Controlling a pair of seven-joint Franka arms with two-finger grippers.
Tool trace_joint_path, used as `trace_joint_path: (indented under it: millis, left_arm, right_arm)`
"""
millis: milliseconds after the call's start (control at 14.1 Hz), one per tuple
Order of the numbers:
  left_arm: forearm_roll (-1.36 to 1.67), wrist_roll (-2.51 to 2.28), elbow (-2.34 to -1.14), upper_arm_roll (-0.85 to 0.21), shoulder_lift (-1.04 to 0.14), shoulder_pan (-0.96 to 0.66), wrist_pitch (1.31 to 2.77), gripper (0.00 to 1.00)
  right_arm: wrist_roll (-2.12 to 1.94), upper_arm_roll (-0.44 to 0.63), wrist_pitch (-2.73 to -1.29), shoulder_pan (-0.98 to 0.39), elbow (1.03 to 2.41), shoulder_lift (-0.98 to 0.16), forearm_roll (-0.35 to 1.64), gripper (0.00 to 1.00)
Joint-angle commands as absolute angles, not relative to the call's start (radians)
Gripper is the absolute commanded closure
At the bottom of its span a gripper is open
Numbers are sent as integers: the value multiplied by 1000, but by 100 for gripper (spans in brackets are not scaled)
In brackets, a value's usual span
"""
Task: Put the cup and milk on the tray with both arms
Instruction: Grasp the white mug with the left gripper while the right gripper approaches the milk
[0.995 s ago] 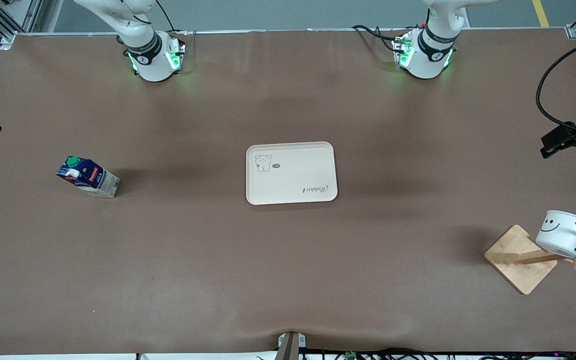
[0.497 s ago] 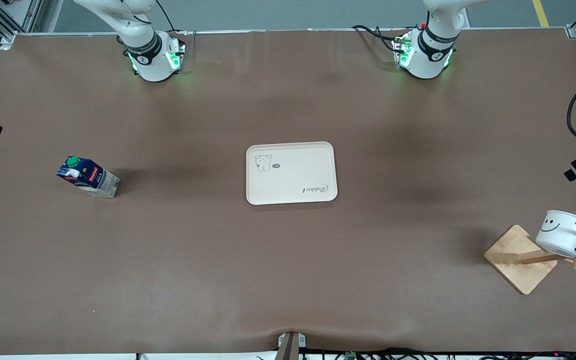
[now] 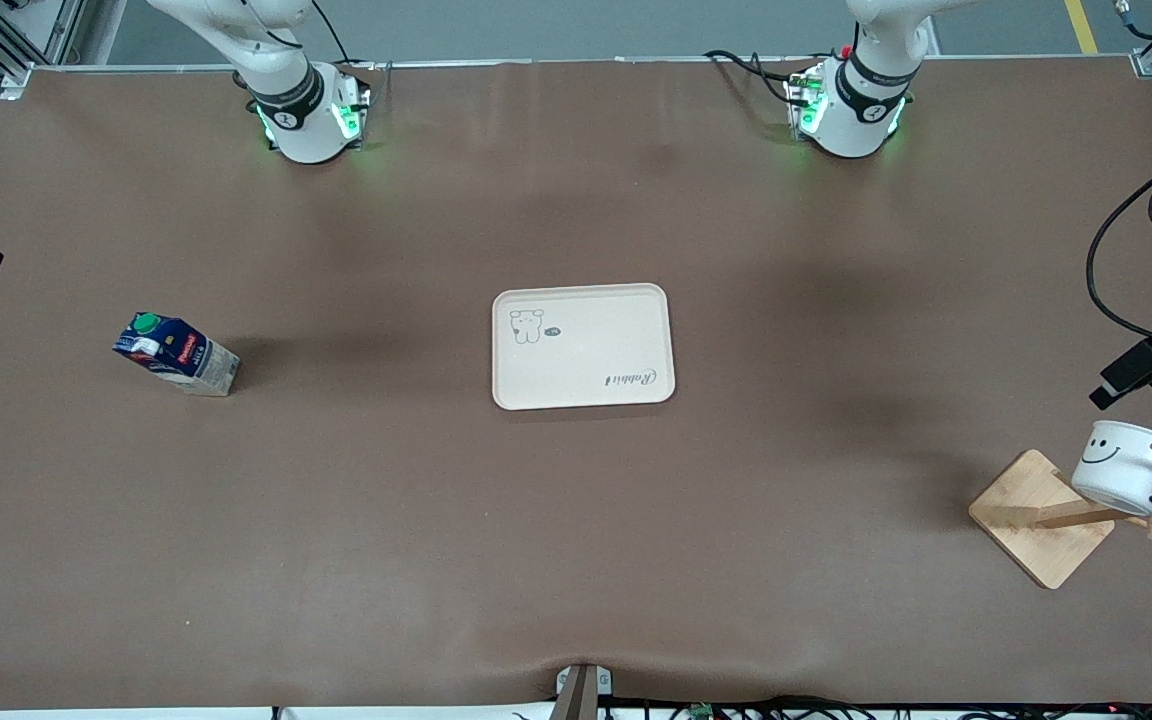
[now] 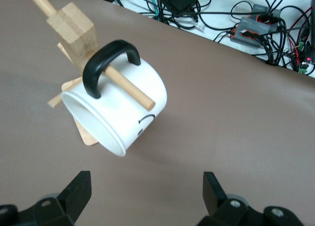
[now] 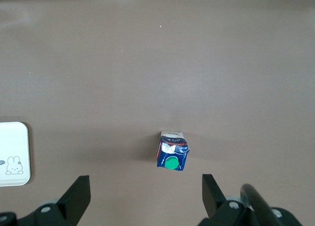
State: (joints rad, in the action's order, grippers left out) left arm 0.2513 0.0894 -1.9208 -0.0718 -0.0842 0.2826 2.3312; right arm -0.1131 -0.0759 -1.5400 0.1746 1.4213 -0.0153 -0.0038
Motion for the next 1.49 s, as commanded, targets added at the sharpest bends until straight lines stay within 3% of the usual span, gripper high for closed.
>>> trace_joint_path:
  millis: [0, 497, 711, 924, 1137, 1279, 1421]
  left_arm:
    - [281, 175, -1927, -78, -124, 296, 2419, 2]
    - [319, 225, -1914, -83, -222, 287, 2589, 15]
    - [319, 264, -1914, -84, -239, 285, 2618, 37]
    - [319, 267, -1916, -86, -238, 281, 2617, 65]
    - [319, 267, -1917, -101, -238, 281, 2617, 90]
    - [321, 265, -1917, -118, -238, 281, 2617, 100]
    - [319, 268, -1917, -124, -232, 281, 2614, 100]
  right_arm:
    - [-114, -81, -1531, 189, 1408, -20, -8, 0]
    - [-114, -81, -1525, 189, 1416, -25, -5, 0]
    - [-114, -80, -1523, 242, 1417, -63, -6, 0]
    - [-121, -80, -1478, 273, 1421, -193, -6, 0]
    - [-124, -81, -1457, 282, 1419, -195, -18, 0]
    - [-126, -84, -1463, 259, 1417, -204, -20, 0]
    - [-126, -84, -1485, 239, 1408, -204, -25, 0]
